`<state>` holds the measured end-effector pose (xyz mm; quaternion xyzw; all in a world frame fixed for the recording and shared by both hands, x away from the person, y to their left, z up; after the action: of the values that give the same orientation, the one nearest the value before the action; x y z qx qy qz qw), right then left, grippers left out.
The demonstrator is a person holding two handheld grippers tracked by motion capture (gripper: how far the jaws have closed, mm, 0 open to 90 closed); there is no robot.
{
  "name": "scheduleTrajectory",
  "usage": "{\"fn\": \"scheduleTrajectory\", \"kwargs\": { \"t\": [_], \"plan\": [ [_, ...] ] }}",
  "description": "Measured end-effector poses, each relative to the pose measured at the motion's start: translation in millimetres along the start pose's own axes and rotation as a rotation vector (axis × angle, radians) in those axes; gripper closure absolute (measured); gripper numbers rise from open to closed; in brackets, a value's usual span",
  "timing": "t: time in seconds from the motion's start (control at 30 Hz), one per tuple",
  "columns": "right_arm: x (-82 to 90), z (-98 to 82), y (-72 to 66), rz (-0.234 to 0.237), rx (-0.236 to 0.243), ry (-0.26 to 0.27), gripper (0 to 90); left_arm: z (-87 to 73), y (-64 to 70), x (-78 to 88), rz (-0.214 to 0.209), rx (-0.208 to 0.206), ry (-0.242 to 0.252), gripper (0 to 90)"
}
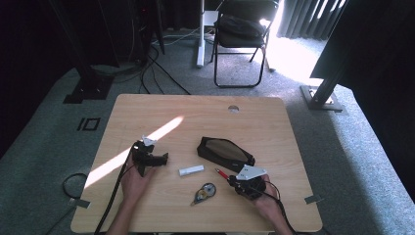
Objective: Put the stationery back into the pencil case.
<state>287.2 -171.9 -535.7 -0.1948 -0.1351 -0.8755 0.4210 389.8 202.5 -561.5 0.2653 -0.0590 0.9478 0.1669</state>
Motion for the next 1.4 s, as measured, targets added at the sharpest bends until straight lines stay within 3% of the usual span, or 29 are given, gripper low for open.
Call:
{"fn": "scheduleTrajectory", "kwargs": {
  "t": [1.4],
  "plan": [
    [23.6, 21.8, 0.1, -0.022, 0.033, 0.066, 79.5, 0.0, 0.0, 0.0, 0.0, 0.0, 0.0, 6.5]
  ]
}}
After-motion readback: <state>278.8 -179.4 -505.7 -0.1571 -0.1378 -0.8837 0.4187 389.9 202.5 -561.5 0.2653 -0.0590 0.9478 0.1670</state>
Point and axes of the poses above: each handheld gripper's, and its own axes: x roughly backward along the jaws, z roughly out of its top, y roughly to its right, the point moved 1 cm from there along -x, roughly forward along the jaws, and after that the axes turned 14 degrees about y, right-handed, at the moved point
